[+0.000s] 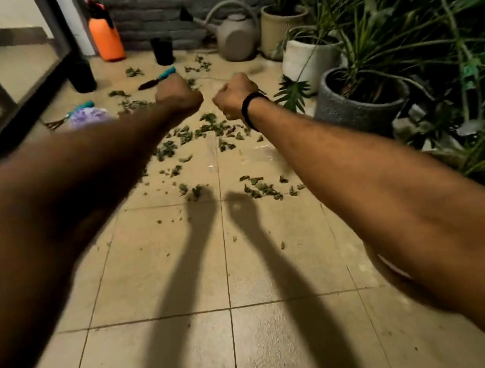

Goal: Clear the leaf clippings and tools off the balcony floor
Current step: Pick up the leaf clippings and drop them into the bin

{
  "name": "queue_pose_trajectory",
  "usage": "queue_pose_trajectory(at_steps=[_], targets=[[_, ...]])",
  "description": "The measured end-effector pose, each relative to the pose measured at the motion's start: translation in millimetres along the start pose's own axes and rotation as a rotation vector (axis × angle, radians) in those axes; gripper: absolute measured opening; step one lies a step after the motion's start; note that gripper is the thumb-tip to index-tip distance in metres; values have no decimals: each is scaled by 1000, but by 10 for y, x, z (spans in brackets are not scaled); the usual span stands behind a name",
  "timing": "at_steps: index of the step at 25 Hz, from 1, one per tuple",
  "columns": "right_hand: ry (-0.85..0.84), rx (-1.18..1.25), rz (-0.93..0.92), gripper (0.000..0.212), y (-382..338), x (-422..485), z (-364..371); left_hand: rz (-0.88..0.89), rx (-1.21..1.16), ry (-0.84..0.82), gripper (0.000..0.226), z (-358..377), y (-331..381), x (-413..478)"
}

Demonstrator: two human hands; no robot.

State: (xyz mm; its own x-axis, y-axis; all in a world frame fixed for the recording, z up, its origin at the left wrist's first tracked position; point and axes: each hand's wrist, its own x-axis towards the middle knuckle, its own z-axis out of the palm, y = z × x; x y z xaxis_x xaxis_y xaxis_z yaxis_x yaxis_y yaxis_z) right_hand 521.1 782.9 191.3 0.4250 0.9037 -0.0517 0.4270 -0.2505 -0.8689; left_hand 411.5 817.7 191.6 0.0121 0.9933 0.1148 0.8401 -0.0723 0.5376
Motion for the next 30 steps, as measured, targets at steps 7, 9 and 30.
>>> queue_pose_trajectory(at_steps=[7, 9, 30], targets=[[41, -380, 55, 31, 1544, -343, 350, -40, 12, -191, 13, 1539, -536, -394], [-2, -394, 141, 23, 2069, -561, 283, -60, 42, -275, 20, 1821, -729, -511], [-126, -413, 199, 19, 3057, -827, 190, 176, -85, -332, 28, 2503, -1047, -820]])
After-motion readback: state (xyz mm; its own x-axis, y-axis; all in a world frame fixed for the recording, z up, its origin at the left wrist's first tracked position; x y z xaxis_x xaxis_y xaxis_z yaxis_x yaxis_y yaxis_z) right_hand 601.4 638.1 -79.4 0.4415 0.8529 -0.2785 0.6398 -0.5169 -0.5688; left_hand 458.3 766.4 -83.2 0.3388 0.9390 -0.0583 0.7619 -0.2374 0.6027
